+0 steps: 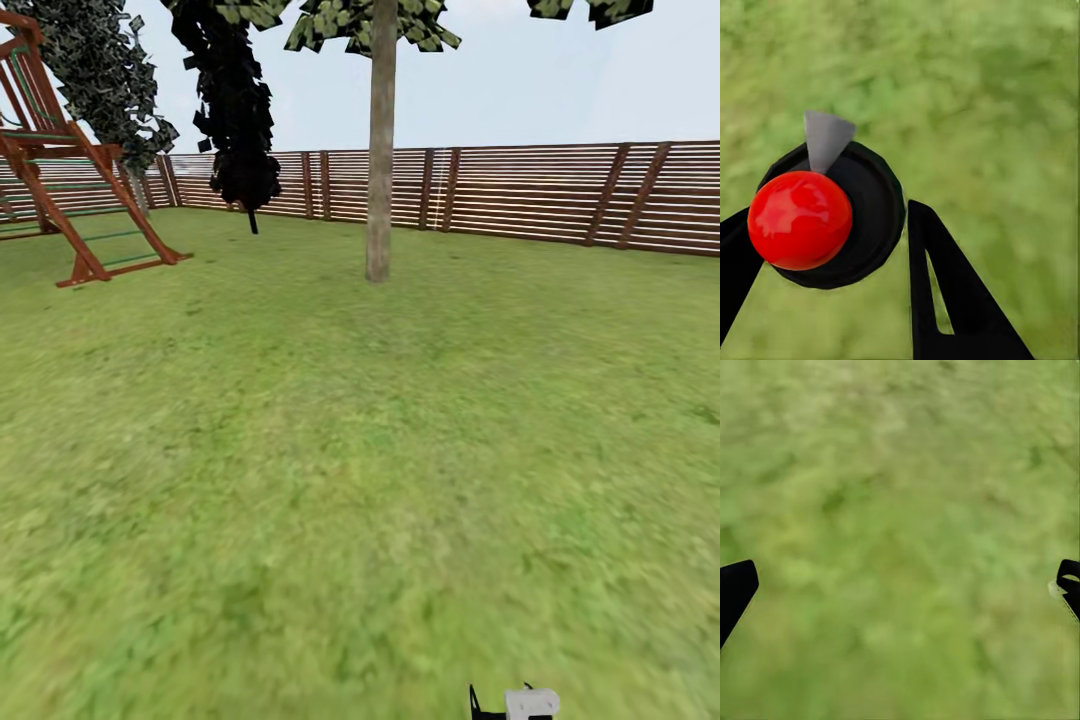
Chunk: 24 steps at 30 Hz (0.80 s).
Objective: In the garden, pick up the pesticide atomizer on the floor and spray pesticide onto both trees until each tree trunk is fully covered.
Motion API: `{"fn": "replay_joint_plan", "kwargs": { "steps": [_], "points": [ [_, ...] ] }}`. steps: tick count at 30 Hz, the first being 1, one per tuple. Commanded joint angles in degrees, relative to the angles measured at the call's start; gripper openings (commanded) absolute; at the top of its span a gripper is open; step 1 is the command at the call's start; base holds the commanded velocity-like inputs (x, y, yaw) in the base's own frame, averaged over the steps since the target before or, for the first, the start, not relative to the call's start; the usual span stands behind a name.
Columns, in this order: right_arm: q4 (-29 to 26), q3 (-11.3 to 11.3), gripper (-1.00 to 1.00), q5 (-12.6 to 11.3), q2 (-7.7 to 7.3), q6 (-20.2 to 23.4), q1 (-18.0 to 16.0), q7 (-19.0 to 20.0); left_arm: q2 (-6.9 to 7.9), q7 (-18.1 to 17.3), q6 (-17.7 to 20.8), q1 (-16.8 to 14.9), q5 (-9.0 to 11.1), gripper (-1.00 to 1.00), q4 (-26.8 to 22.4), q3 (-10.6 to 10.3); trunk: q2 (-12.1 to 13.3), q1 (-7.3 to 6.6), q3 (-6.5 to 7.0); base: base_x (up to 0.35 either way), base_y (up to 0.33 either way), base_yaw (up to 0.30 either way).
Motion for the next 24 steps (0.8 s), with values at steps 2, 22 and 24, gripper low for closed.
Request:
{"fn": "replay_joint_plan", "kwargs": {
  "steps": [2,22,24],
  "points": [
    [0.1,0.4,1.0,0.3,0.02,0.0,0.0,-0.6,0.01,0.1,-0.2,0.0,-0.6,-1.0,0.1,0.5,0.0,0.03,-0.05,0.339,0.0,0.0],
    [0.1,0.4,1.0,0.2,0.0,0.0,0.0,-0.6,0.01,0.1,-0.2,0.0,-0.6,-1.0,0.1,0.5,0.0,0.03,-0.05,0.339,0.0,0.0],
    [0.1,0.4,1.0,0.2,0.0,0.0,0.0,-0.6,0.0,0.1,-0.2,0.0,-0.6,-1.0,0.1,0.5,0.0,0.03,-0.05,0.339,0.0,0.0]
  ]
}}
